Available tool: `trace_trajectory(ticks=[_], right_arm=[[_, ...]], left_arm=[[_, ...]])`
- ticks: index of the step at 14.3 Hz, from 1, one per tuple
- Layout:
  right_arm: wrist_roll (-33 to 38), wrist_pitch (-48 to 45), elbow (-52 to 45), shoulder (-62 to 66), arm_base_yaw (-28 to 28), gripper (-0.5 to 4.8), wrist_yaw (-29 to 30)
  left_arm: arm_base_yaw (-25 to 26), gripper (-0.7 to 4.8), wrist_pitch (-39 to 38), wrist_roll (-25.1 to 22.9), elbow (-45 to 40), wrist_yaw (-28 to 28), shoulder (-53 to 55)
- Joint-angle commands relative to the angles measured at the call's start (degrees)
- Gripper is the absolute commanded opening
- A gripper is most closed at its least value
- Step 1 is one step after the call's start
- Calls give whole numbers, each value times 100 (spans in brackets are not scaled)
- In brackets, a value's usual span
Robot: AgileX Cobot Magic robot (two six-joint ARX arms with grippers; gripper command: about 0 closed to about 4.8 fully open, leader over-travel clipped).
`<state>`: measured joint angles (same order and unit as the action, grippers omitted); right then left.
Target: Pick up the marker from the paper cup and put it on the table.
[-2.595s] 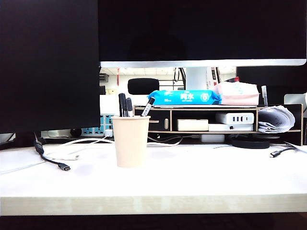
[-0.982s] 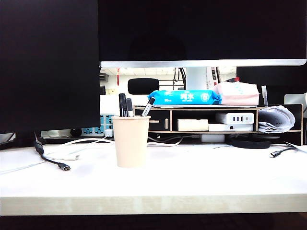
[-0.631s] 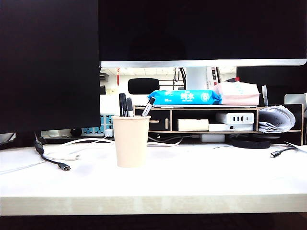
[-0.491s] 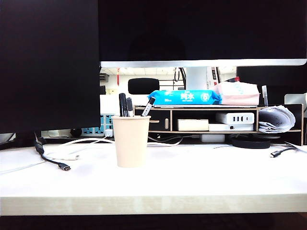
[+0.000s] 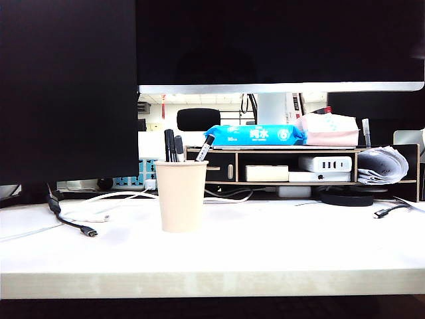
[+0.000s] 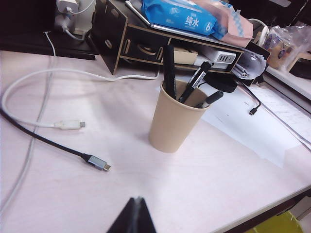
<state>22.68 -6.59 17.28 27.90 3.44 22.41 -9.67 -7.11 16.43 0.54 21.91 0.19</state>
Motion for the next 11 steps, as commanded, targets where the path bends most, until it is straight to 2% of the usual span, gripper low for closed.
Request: trace_trajectory(ticks=[1,6,9,11], right_arm=[[-446,-743,719,1676,911,-2,37],[-1036,-914,2299,4260,2223,-2,-57],[-1134,-914,3438,5567,2636,-1,-39],[-1508,-905,4048,6120,2881,0,-35]], left_arm=[[9,-5,-11,9,2,17,0],[9,-5,-11,9,2,17,0],[9,-5,-11,9,2,17,0],[9,-5,-11,9,2,15,0]])
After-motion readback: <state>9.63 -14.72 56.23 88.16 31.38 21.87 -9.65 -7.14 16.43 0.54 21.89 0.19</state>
